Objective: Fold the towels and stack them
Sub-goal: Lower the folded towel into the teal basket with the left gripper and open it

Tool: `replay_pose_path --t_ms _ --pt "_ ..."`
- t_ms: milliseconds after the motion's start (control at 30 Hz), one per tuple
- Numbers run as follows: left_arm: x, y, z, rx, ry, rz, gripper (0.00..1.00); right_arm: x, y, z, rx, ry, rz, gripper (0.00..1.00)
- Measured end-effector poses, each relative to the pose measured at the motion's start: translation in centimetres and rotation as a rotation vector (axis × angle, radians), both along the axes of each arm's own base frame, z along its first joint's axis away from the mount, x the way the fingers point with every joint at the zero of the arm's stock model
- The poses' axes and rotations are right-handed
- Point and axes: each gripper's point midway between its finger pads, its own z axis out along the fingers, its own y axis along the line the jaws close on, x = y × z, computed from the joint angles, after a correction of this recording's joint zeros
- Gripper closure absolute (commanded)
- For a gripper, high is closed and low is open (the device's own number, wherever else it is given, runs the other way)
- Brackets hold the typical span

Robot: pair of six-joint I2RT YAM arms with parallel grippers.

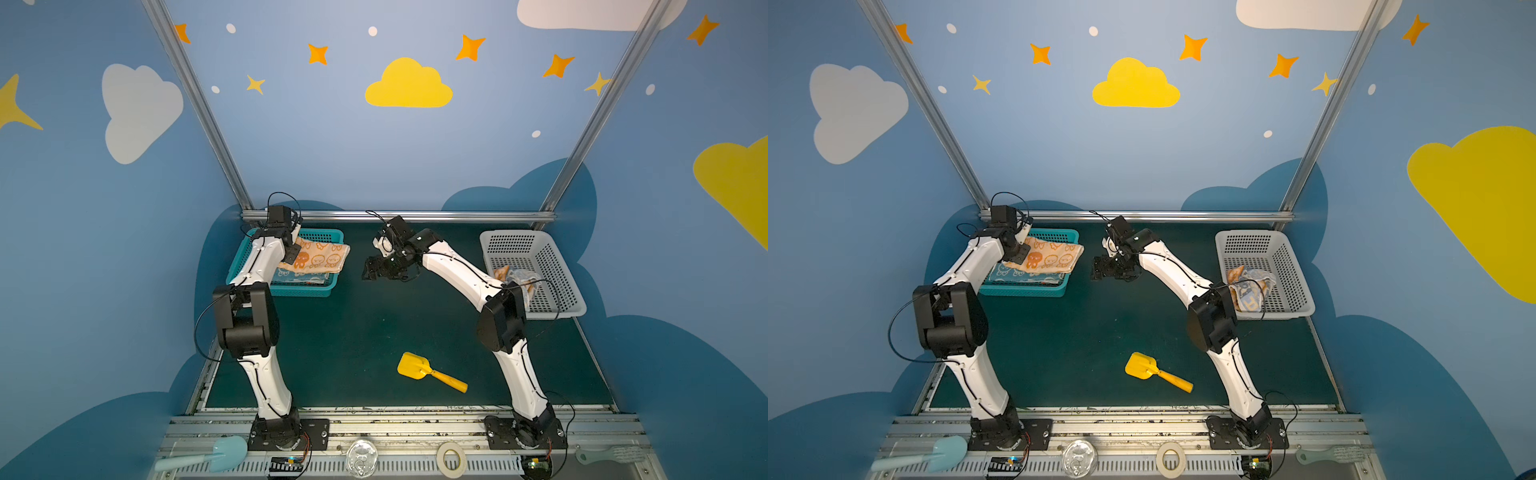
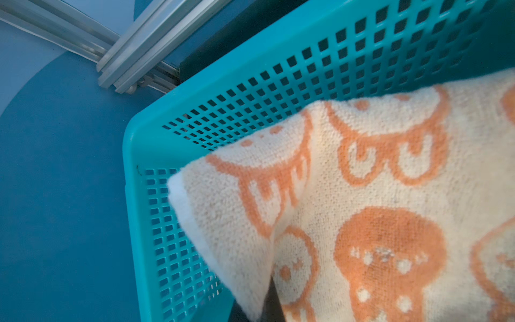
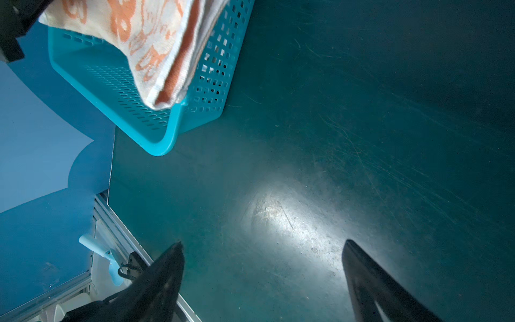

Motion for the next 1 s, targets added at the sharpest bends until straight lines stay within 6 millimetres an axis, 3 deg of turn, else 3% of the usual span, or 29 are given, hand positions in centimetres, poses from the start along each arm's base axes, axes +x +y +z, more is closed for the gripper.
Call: replay_pose_path --t_ms 600,1000 --pt "-0.4 2.5 -3.5 0.019 0.069 0.058 0.97 -0.5 0.7 0.7 0.033 -0.013 0.061 0.12" --pt "-0.1 4.9 -3.3 0.037 0.044 0.156 0.97 -1.1 1.1 0.9 0.048 -0.002 0.081 0.11"
